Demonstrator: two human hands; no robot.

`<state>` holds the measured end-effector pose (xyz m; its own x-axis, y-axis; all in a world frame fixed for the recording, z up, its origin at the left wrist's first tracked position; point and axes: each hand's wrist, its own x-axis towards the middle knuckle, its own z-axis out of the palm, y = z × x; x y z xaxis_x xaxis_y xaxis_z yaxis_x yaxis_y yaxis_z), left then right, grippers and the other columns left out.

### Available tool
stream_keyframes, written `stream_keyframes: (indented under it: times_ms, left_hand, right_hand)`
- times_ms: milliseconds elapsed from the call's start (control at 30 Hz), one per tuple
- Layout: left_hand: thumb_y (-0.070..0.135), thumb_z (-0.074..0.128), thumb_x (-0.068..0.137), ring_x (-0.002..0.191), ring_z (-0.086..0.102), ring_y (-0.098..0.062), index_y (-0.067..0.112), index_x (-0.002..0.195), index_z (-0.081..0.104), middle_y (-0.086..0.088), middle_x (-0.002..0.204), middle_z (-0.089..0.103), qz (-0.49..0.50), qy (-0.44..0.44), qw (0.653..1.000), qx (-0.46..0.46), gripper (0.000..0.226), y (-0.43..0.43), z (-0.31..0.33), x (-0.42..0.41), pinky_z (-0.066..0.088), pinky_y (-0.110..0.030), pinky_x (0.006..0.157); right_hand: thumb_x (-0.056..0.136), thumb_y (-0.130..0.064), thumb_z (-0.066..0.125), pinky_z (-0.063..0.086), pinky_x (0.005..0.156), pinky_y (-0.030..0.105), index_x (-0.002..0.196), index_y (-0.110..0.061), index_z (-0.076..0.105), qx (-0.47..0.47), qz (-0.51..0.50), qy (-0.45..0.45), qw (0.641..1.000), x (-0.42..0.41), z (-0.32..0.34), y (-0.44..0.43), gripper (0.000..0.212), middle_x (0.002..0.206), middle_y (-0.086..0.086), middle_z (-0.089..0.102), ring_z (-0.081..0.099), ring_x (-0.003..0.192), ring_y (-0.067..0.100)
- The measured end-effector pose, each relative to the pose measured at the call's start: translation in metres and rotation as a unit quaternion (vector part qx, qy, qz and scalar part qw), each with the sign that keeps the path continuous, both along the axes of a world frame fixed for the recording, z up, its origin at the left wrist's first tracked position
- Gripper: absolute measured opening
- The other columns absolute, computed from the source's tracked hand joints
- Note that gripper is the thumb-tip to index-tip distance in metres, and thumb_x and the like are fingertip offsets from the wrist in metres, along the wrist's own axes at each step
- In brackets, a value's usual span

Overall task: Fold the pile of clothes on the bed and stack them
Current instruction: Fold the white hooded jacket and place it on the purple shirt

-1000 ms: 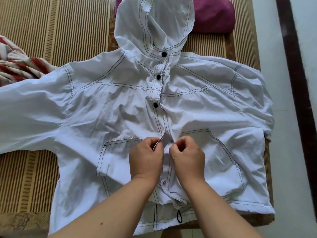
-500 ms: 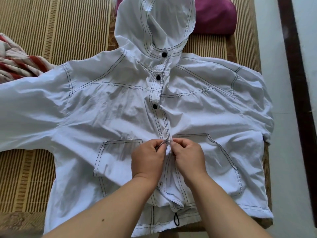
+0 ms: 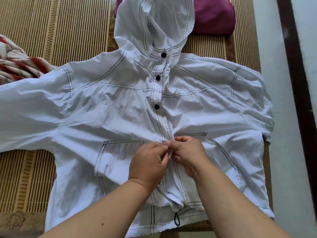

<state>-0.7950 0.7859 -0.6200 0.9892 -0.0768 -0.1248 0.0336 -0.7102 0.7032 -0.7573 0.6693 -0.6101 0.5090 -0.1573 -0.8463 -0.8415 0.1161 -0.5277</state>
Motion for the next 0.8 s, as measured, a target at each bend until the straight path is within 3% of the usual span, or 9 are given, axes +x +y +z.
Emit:
stream_keyframes:
  times_ms: [133, 267, 333, 400, 467, 567, 633, 733, 800]
  left_hand:
    - [0.020, 0.069, 0.077, 0.079, 0.069, -0.014, 0.018, 0.094, 0.078, 0.003, 0.088, 0.074, 0.002, -0.009, 1.000, -0.001, 0.020, 0.000, -0.003, -0.006, 0.053, -0.021, 0.068]
    - [0.013, 0.071, 0.079, 0.088, 0.067, -0.018, 0.018, 0.103, 0.075, 0.001, 0.096, 0.073, 0.001, 0.030, 1.000, 0.001, 0.025, -0.003, -0.002, -0.008, 0.052, -0.024, 0.076]
    - [0.015, 0.066, 0.082, 0.094, 0.062, -0.018, 0.023, 0.110, 0.071, 0.002, 0.101, 0.068, 0.013, 0.084, 0.996, 0.010, 0.029, -0.003, 0.000, -0.010, 0.050, -0.028, 0.078]
    - [0.018, 0.061, 0.083, 0.100, 0.057, -0.016, 0.029, 0.118, 0.063, 0.006, 0.107, 0.061, 0.053, 0.137, 0.989, 0.020, 0.036, -0.002, 0.001, -0.014, 0.047, -0.031, 0.080]
    - [0.019, 0.059, 0.081, 0.102, 0.053, -0.015, 0.032, 0.122, 0.053, 0.008, 0.110, 0.053, 0.090, 0.179, 0.979, 0.041, 0.044, 0.001, 0.003, -0.026, 0.046, -0.033, 0.079]
    - [0.021, 0.058, 0.081, 0.102, 0.050, -0.017, 0.031, 0.126, 0.045, 0.006, 0.112, 0.049, 0.126, 0.231, 0.962, 0.076, 0.047, 0.004, 0.007, -0.053, 0.043, -0.032, 0.079]
    - [0.027, 0.061, 0.082, 0.109, 0.048, -0.018, 0.028, 0.132, 0.041, 0.004, 0.117, 0.046, 0.124, 0.243, 0.959, 0.073, 0.053, 0.003, 0.010, -0.073, 0.041, -0.031, 0.089]
    - [0.040, 0.068, 0.080, 0.119, 0.043, -0.016, 0.025, 0.135, 0.032, 0.004, 0.125, 0.042, 0.084, 0.227, 0.968, 0.064, 0.068, 0.004, 0.010, -0.100, 0.037, -0.027, 0.098]
    - [0.042, 0.074, 0.075, 0.110, 0.046, -0.016, 0.025, 0.126, 0.032, 0.004, 0.117, 0.045, 0.034, 0.202, 0.977, 0.057, 0.069, 0.011, 0.013, -0.115, 0.042, -0.027, 0.089]
  right_hand:
    - [0.078, -0.007, 0.075, 0.057, 0.080, 0.042, 0.080, -0.016, 0.062, -0.113, 0.128, -0.035, 0.985, 0.007, -0.007, -0.005, 0.016, 0.088, 0.011, 0.070, 0.068, 0.082, 0.028]
    - [0.076, -0.015, 0.077, 0.052, 0.086, 0.039, 0.067, -0.023, 0.060, -0.227, 0.218, -0.079, 0.946, 0.009, -0.008, 0.000, 0.020, 0.082, 0.000, 0.069, 0.066, 0.089, 0.024]
    - [0.079, -0.018, 0.075, 0.051, 0.089, 0.036, 0.083, -0.022, 0.067, -0.234, 0.241, -0.086, 0.938, 0.007, -0.008, 0.001, 0.010, 0.094, 0.002, 0.071, 0.065, 0.094, 0.022]
    - [0.083, -0.023, 0.072, 0.050, 0.092, 0.037, 0.110, -0.017, 0.066, -0.204, 0.235, -0.091, 0.946, 0.002, -0.006, -0.003, 0.028, 0.101, 0.000, 0.069, 0.065, 0.096, 0.018]
    - [0.085, -0.032, 0.070, 0.051, 0.087, 0.034, 0.120, -0.020, 0.059, -0.194, 0.235, -0.097, 0.947, -0.009, 0.000, -0.011, 0.039, 0.099, -0.006, 0.065, 0.062, 0.094, 0.014]
    - [0.086, -0.039, 0.066, 0.040, 0.064, 0.015, 0.112, -0.025, 0.061, -0.266, 0.331, -0.116, 0.898, -0.037, 0.007, -0.028, 0.030, 0.086, -0.015, 0.058, 0.059, 0.085, 0.008]
    - [0.086, -0.043, 0.063, 0.036, 0.059, 0.013, 0.110, -0.027, 0.062, -0.270, 0.400, -0.110, 0.869, -0.060, 0.012, -0.038, 0.029, 0.080, -0.016, 0.056, 0.057, 0.079, 0.005]
    - [0.079, -0.052, 0.067, 0.043, 0.075, 0.019, 0.123, -0.033, 0.054, -0.239, 0.494, -0.120, 0.827, -0.088, 0.012, -0.051, 0.049, 0.096, -0.014, 0.058, 0.055, 0.089, 0.004]
    - [0.076, -0.054, 0.069, 0.040, 0.087, 0.021, 0.132, -0.035, 0.045, -0.240, 0.542, -0.158, 0.790, -0.102, 0.011, -0.056, 0.063, 0.112, -0.012, 0.056, 0.052, 0.105, 0.007]
